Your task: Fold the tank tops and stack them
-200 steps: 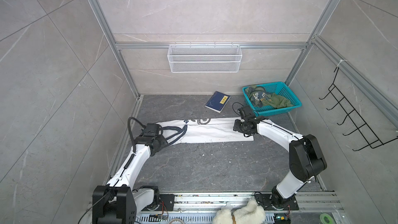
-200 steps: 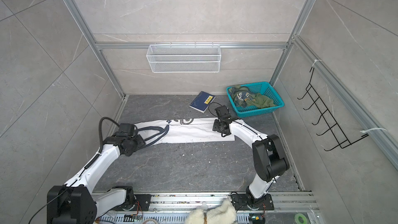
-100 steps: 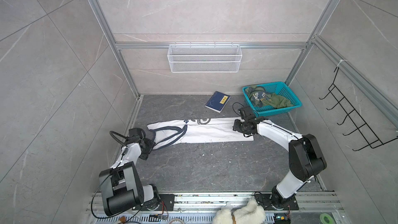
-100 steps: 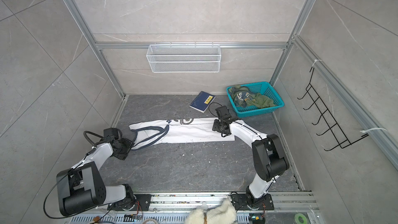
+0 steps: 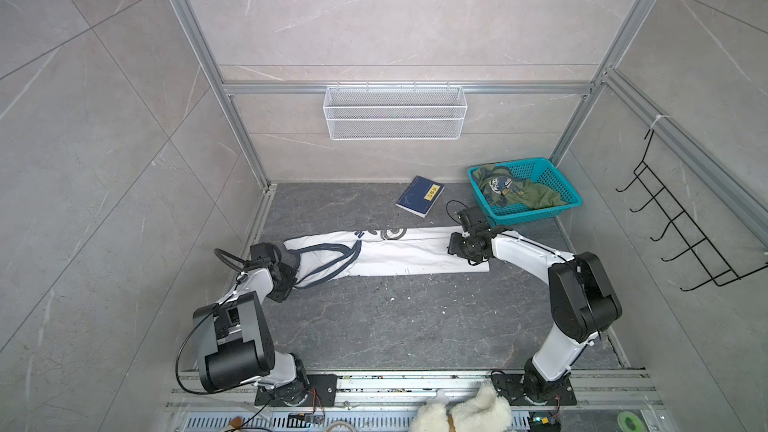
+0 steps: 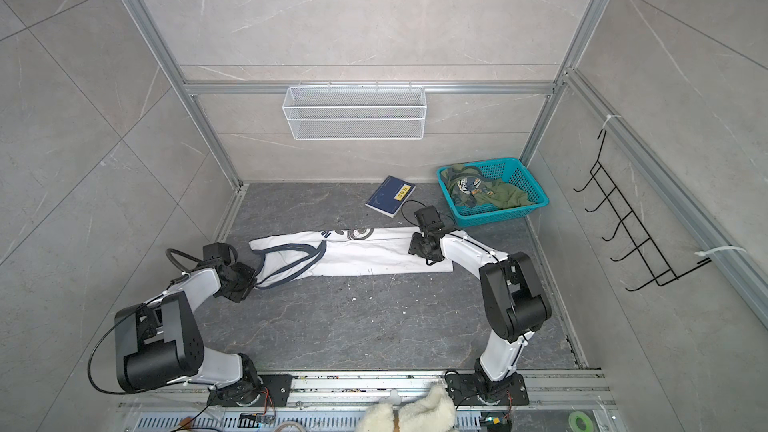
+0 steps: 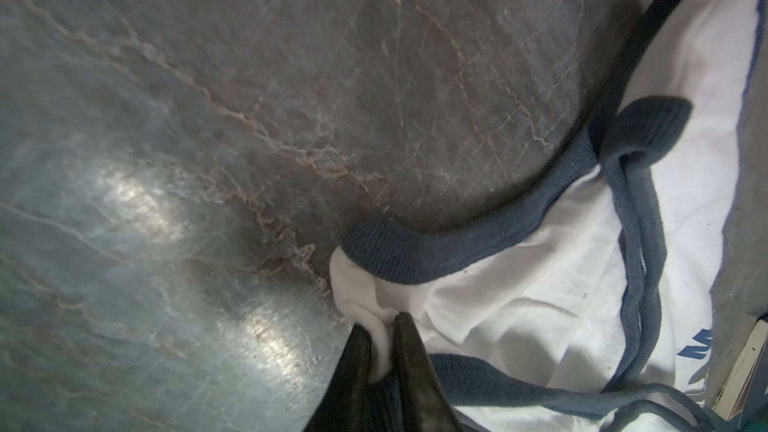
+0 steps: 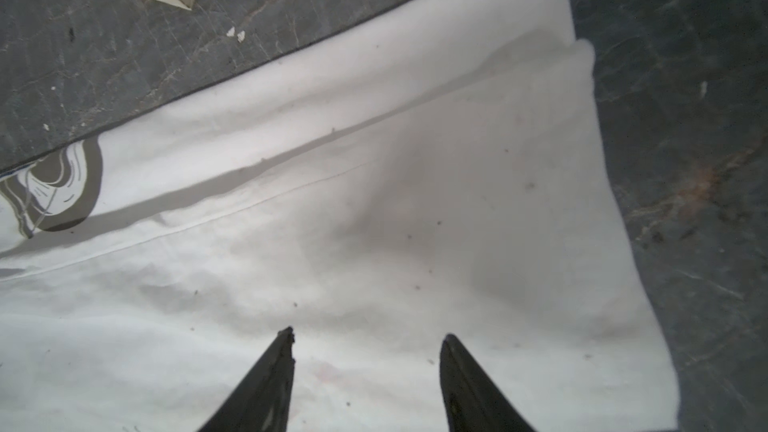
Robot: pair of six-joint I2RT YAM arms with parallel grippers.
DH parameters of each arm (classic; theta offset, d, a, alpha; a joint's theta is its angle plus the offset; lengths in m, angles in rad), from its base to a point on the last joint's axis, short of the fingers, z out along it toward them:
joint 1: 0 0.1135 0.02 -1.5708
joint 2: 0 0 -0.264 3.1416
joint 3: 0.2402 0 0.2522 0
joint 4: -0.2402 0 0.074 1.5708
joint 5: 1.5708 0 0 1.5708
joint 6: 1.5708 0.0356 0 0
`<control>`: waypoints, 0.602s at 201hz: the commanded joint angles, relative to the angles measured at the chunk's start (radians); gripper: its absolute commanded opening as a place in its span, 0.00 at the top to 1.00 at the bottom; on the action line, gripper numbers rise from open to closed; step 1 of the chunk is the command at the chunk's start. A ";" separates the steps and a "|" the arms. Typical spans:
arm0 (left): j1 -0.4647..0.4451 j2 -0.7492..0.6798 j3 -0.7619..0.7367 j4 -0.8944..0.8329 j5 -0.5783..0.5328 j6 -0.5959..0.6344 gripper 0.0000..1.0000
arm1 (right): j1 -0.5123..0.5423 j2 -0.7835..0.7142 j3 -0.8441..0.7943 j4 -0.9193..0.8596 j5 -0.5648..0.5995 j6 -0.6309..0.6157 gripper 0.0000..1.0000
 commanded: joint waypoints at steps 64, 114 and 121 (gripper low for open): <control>0.055 0.100 0.212 -0.050 0.071 -0.051 0.93 | -0.058 0.188 0.091 -0.005 0.006 -0.031 0.41; 0.063 0.225 0.321 -0.113 0.053 -0.015 0.92 | -0.074 0.219 0.087 -0.016 0.034 -0.011 0.42; 0.064 0.230 0.319 -0.111 0.039 -0.017 0.92 | -0.078 0.220 0.086 -0.016 0.032 -0.007 0.42</control>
